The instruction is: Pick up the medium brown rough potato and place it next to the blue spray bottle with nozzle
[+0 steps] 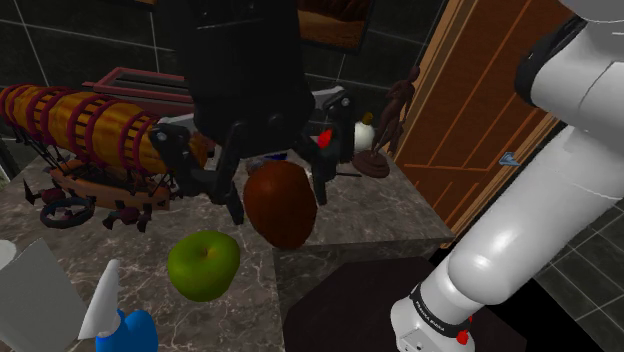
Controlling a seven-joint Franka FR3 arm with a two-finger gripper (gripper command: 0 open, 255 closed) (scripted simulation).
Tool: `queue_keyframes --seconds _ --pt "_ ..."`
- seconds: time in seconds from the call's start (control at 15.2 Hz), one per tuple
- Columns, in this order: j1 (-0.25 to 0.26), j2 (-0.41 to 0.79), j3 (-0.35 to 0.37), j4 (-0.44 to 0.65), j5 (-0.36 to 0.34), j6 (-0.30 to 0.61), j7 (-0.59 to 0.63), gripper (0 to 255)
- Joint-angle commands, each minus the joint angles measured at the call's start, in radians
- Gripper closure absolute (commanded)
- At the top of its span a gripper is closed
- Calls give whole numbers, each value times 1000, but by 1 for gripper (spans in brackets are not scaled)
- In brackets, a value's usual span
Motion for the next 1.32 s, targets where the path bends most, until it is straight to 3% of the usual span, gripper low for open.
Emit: queue_keyframes --seconds 0.0,0.13,0.73,1.25 --pt "83 158 66 79 -102 -8 152 255" --pt "209 267 54 158 -175 -29 246 255" --pt "119 181 57 -33 -113 117 183 255" --pt "77 139 59 -168 -84 232 148 255"
